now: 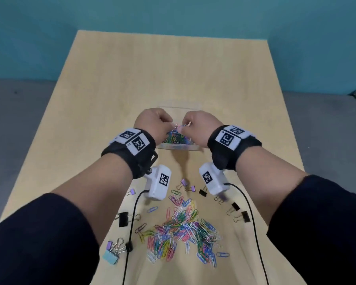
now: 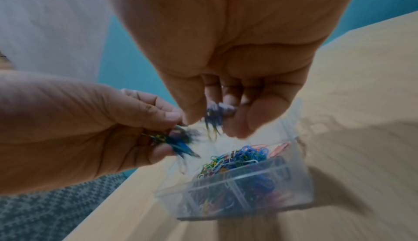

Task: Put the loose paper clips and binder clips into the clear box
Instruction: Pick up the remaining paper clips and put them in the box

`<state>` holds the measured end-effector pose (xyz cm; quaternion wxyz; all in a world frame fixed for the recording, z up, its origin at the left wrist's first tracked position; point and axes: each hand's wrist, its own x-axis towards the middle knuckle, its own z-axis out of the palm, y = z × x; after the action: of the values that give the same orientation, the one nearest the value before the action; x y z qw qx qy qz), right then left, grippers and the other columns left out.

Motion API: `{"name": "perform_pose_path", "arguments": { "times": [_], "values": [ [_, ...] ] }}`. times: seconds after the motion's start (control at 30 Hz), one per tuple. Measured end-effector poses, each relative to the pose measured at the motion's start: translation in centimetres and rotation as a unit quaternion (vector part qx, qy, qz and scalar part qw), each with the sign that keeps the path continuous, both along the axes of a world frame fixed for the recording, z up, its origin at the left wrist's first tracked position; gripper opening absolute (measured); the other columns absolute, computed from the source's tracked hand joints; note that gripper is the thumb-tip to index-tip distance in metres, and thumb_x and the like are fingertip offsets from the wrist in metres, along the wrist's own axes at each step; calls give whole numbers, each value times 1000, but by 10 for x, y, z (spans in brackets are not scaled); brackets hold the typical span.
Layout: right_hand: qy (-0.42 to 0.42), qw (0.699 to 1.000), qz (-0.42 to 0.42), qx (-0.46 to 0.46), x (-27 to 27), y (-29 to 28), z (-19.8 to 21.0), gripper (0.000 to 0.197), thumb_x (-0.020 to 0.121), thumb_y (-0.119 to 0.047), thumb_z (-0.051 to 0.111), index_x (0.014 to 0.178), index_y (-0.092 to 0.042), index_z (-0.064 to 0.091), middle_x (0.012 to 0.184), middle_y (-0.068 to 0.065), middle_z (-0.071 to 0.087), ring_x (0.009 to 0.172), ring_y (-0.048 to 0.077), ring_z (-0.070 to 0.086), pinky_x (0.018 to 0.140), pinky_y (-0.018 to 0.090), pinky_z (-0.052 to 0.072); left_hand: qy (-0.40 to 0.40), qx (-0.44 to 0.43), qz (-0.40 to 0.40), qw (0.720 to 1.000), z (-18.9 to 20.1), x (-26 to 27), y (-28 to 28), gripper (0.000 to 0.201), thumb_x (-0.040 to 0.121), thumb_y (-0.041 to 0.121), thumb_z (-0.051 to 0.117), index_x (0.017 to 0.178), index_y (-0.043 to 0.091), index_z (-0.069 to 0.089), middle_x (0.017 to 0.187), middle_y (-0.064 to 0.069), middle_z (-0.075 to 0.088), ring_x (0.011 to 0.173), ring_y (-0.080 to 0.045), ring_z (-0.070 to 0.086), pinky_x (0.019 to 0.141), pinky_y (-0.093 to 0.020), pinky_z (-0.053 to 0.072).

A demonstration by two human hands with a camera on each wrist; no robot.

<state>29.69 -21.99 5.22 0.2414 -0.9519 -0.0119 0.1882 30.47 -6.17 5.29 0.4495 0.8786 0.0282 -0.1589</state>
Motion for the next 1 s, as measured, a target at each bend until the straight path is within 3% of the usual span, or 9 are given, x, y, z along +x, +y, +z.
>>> {"name": "perform_pose_path", "arguments": {
  "times": [0.07, 0.13, 0.2, 0.3, 0.4, 0.53, 0.77, 0.87, 1.0],
  "values": [
    [0, 1000, 0, -21, -9, -8, 1, 38, 90, -39, 55, 120, -15, 56, 105, 4, 64, 94, 25, 60, 76, 32, 46, -9, -6, 4, 1000, -4, -5, 7, 8, 82, 17, 63, 88, 19, 68, 78, -2, 68, 66, -20, 66, 69, -29, 53],
    [-22, 999, -2, -34, -31, -21, 4, 36, 91, -34, 51, 122, -16, 56, 109, 7, 65, 98, 27, 59, 82, 35, 47, -40, 40, -4, 998, -5, -20, 21, 16, 85, 22, 60, 98, 21, 69, 92, -1, 69, 80, -21, 65, 79, -30, 50],
    [-39, 999, -7, -8, -67, -33, 7, 24, 90, -30, 51, 108, -17, 60, 101, 6, 65, 89, 26, 59, 78, 37, 47, -72, 81, -22, 994, -2, -52, 38, 17, 87, 25, 60, 101, 23, 68, 92, 1, 66, 79, -16, 60, 74, -26, 43],
    [11, 999, 42, 23, -139, -40, 3, 11, 89, -30, 54, 83, -21, 57, 84, 0, 61, 77, 22, 56, 73, 39, 46, -28, 43, -87, 995, -1, -124, 58, 9, 87, 24, 61, 93, 25, 67, 85, 7, 63, 72, -8, 56, 70, -28, 44],
    [148, 978, 145, -4, -214, -35, -3, 15, 90, -27, 45, 79, -17, 47, 79, -1, 57, 73, 22, 51, 69, 39, 45, 45, 56, -220, 973, -11, -201, 68, 10, 83, 34, 56, 77, 28, 61, 78, 14, 58, 75, 1, 54, 71, -20, 41],
    [206, 942, 257, -59, -267, -15, -15, 9, 83, -21, 38, 79, -14, 43, 85, 8, 56, 78, 30, 52, 66, 37, 43, 66, 55, -303, 949, -36, -266, 60, 9, 84, 28, 56, 79, 22, 60, 80, 16, 50, 81, 0, 48, 74, -15, 34],
    [71, 977, 192, -53, -261, 28, -30, 12, 91, -21, 39, 93, -21, 51, 95, 4, 57, 92, 28, 53, 67, 35, 37, -120, 126, -191, 966, -50, -279, 44, 14, 84, 17, 55, 97, 19, 60, 103, 1, 53, 94, -22, 49, 81, -35, 44],
    [-52, 982, 166, -69, -274, 22, -30, 4, 85, -18, 50, 89, -19, 50, 90, 3, 54, 83, 29, 52, 70, 35, 37, -128, 205, -168, 956, -48, -288, 52, 42, 80, 20, 63, 120, 14, 52, 127, -11, 46, 115, -33, 43, 96, -42, 43],
    [-79, 987, 110, -86, -278, 16, -43, 45, 87, -27, 52, 130, -14, 44, 130, 9, 46, 120, 31, 42, 94, 43, 46, -112, 281, -207, 930, -59, -294, 57, 64, 82, 32, 58, 138, 9, 35, 141, -20, 35, 132, -40, 28, 110, -48, 27]
  ]
}}
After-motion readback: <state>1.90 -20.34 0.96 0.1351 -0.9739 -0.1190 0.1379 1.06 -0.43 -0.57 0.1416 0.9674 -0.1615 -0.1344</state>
